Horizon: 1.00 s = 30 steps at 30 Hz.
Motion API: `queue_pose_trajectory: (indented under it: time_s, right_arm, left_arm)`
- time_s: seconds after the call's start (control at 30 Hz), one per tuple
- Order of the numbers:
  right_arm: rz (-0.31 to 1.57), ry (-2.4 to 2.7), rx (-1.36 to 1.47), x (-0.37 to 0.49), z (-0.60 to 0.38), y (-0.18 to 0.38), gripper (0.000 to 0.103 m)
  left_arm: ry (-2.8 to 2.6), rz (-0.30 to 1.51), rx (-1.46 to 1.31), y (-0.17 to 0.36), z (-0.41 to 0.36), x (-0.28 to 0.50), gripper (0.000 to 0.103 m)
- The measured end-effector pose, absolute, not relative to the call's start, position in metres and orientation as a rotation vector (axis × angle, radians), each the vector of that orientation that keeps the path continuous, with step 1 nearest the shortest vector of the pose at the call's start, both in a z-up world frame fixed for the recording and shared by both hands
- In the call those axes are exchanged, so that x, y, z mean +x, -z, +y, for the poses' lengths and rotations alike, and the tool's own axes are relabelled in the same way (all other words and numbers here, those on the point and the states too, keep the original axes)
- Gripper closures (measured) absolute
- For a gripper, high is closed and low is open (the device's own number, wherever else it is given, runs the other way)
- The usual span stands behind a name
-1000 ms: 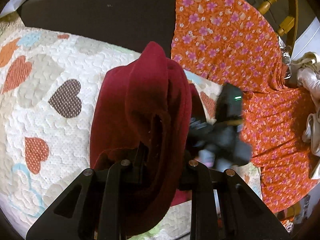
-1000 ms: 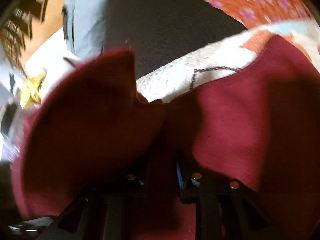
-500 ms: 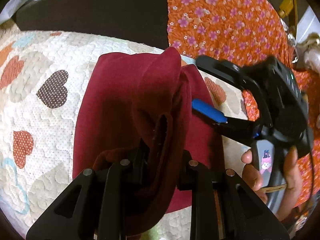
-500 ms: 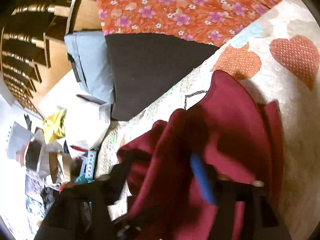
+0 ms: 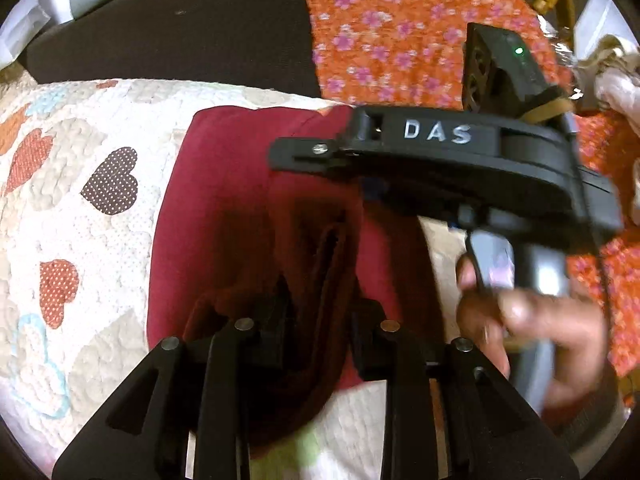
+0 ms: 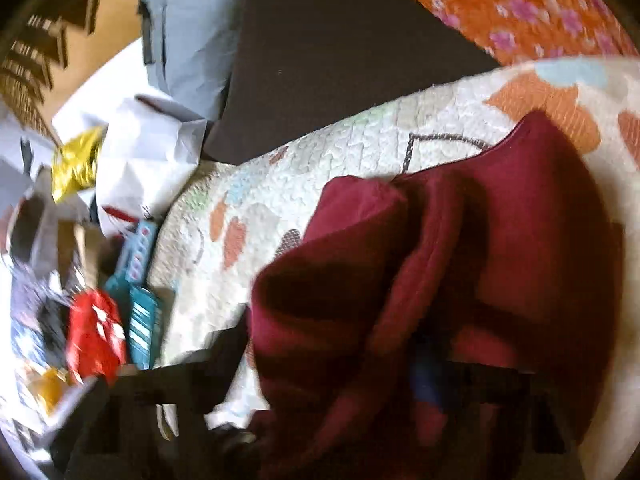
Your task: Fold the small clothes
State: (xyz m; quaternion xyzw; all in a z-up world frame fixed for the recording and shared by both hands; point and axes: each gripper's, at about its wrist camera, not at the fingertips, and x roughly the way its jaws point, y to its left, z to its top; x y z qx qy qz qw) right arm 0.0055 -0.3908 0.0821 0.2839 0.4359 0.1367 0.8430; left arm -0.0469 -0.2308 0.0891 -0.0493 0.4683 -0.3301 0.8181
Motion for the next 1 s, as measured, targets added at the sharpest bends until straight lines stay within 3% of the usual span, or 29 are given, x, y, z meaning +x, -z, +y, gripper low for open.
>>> queue_pose_trajectory:
  time_s: [0.07, 0.13, 0.2, 0.27, 0.33, 0.5, 0.53, 0.6, 0.63, 0.67, 1.0]
  right_arm:
    - [0.896, -0.268, 0.544, 0.001, -0.396, -0.092, 0.081]
    - [0.864, -0.238, 0.453, -0.003, -0.398, -0.107, 0.085]
    - [0.826, -0.192, 0.375, -0.007, -0.405, -0.12, 0.087]
    - [0.775, -0.143, 0.316, -0.011, -0.414, -0.132, 0.099]
    - [0.747, -0.068, 0.272, -0.012, -0.428, -0.135, 0.101]
    - [0.828, -0.172, 0.484, -0.016, -0.445, -0.11, 0.101]
    - [0.836, -0.183, 0.493, -0.022, -0.443, -0.106, 0.098]
    - [0.852, -0.196, 0.53, -0.03, -0.441, -0.097, 0.083]
    - [0.859, -0.207, 0.562, -0.033, -0.441, -0.09, 0.065]
    - [0.861, -0.212, 0.588, -0.035, -0.44, -0.085, 0.058]
    - [0.921, -0.204, 0.741, -0.031, -0.43, -0.05, 0.054]
  left_arm:
    - [0.755, 0.991, -0.1, -0.103, -0.221, -0.058, 0.076]
    - [0.8, 0.972, -0.076, -0.115, -0.212, -0.071, 0.075]
    - [0.832, 0.946, -0.059, -0.123, -0.201, -0.083, 0.067]
    - [0.812, 0.92, -0.061, -0.125, -0.194, -0.087, 0.061]
    - [0.814, 0.921, -0.071, -0.121, -0.195, -0.084, 0.061]
    - [0.792, 0.971, -0.074, -0.101, -0.196, -0.074, 0.061]
    - [0.796, 0.973, -0.08, -0.1, -0.193, -0.072, 0.061]
    - [0.827, 0.968, -0.098, -0.104, -0.19, -0.072, 0.061]
    - [0.845, 0.963, -0.103, -0.106, -0.189, -0.073, 0.061]
    - [0.865, 0.957, -0.106, -0.108, -0.187, -0.074, 0.061]
    - [0.883, 0.972, -0.099, -0.103, -0.189, -0.075, 0.061]
